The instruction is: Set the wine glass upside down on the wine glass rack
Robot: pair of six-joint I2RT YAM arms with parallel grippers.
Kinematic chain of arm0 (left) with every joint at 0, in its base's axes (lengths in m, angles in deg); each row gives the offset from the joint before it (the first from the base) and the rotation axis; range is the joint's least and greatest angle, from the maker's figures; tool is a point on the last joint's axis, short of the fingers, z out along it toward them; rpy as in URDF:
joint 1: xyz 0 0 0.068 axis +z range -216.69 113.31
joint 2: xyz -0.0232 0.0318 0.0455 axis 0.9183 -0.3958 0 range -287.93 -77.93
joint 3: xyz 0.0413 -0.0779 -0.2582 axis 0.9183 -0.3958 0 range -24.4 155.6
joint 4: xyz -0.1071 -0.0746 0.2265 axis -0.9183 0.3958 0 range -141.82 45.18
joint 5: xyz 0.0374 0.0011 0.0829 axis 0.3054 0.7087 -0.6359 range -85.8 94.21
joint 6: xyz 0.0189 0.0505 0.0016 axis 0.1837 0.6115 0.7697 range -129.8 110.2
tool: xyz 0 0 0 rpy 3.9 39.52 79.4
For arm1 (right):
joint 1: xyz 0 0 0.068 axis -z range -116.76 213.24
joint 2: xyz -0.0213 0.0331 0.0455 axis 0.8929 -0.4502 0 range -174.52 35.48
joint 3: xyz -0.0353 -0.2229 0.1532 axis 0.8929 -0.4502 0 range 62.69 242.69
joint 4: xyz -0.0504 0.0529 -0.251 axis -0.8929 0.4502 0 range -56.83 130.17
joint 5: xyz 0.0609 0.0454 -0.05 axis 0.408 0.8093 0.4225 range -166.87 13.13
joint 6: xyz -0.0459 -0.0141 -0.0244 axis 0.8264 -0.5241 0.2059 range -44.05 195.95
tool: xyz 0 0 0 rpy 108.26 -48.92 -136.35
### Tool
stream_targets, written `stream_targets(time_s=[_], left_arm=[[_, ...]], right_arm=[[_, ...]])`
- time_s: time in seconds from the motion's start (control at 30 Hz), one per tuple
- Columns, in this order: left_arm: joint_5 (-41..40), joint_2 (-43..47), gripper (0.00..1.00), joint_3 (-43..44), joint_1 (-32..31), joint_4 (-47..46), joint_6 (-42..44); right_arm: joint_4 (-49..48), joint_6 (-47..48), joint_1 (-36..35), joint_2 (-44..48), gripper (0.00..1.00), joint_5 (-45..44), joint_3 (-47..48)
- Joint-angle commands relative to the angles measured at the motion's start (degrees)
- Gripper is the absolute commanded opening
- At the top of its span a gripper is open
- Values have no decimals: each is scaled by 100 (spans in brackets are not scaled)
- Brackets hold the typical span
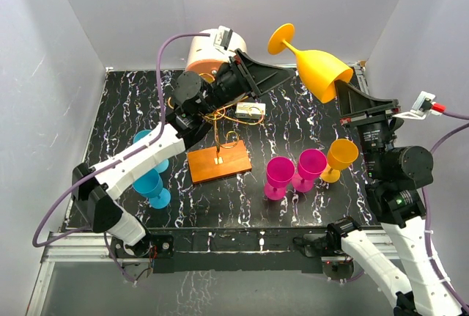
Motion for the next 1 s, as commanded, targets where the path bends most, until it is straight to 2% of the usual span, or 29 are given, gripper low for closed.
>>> stream_targets(time_s=[0.0, 0.13, 0.43, 0.57, 0.73, 0.97], left_arm=[[-730, 6, 68, -155, -56, -1196, -325], [-801, -211, 59, -108, -64, -2120, -668], [-1498, -179, 49, 1, -139, -1631, -825], [-1647, -124, 46, -29, -153, -1838, -775], [-1749, -113, 36, -46, -154, -1981, -801], [-1766, -175, 32, 37, -148, -2064, -949]], right_arm=[[-534, 46, -15, -60, 0, 372, 134], [-594, 46, -16, 17, 0, 575, 75], [-769, 133, -16, 58, 0, 1177, 0], [-681, 170, -13, 60, 0, 1379, -55], [-677, 96, -16, 102, 0, 1666, -246], [-407, 316, -13, 32, 0, 2151, -303]])
